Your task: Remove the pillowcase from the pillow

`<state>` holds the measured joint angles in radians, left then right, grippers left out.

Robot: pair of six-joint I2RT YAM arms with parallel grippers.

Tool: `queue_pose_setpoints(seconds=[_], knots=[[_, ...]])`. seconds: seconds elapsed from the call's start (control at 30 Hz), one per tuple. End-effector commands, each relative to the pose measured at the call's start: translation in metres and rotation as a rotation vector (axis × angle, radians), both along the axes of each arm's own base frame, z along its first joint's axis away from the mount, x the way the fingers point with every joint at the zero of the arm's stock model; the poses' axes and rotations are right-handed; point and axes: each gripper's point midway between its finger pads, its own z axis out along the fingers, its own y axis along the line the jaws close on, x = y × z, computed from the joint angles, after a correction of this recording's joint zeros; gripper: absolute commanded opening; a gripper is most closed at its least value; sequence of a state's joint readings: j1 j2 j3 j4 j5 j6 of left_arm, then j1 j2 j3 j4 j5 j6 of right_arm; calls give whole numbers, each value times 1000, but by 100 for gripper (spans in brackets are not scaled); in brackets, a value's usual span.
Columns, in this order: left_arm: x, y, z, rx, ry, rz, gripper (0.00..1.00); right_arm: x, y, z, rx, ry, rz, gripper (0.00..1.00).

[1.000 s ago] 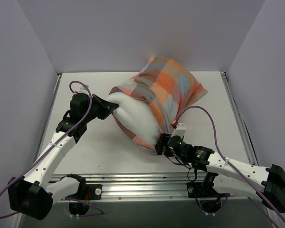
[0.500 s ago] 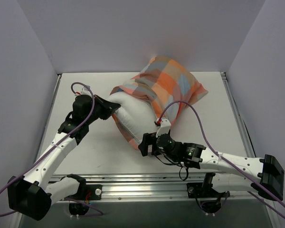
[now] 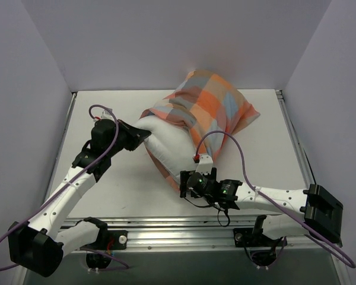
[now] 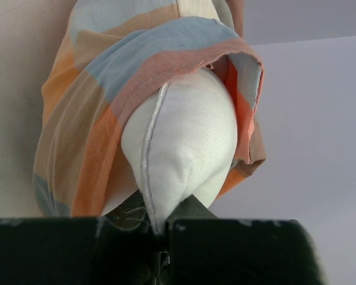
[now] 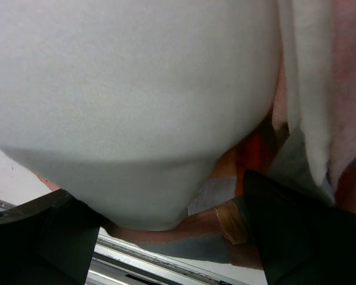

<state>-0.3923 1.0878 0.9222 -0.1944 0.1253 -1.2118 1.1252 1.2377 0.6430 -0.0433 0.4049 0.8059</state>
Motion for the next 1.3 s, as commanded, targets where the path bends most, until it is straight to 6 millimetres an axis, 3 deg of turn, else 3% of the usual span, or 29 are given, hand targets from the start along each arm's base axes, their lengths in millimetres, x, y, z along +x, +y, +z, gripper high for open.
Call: queue_pose_setpoints(seconds=[0.0, 0.13, 0.43, 0.73, 0.9, 1.03, 1.13, 1.17, 1.27], knots=[[14, 10, 76, -147, -194, 99, 3, -7, -28, -21, -108, 43, -41, 89], [14, 2, 86, -191, -198, 70, 3, -4, -30, -26, -87, 45, -43, 88], [31, 22, 109, -209, -234, 123, 3, -12, -46, -34, -62, 100, -55, 79], [45, 34, 112, -265, -235, 166, 4, -19, -65, -44, -66, 153, -94, 78], [51, 42, 111, -393, -215, 130, 4, -24, -70, -55, -100, 194, -111, 78], [53, 44, 97, -366, -177, 102, 4, -19, -70, -47, -74, 164, -121, 73], [52, 46, 82, -330, -150, 88, 7, -12, -65, -32, -13, 104, -110, 61], [52, 46, 72, -317, -132, 86, 8, -8, -59, -22, 37, 68, -102, 56], [49, 44, 44, -272, -82, 66, 13, -2, -56, -15, 62, 31, -85, 44]])
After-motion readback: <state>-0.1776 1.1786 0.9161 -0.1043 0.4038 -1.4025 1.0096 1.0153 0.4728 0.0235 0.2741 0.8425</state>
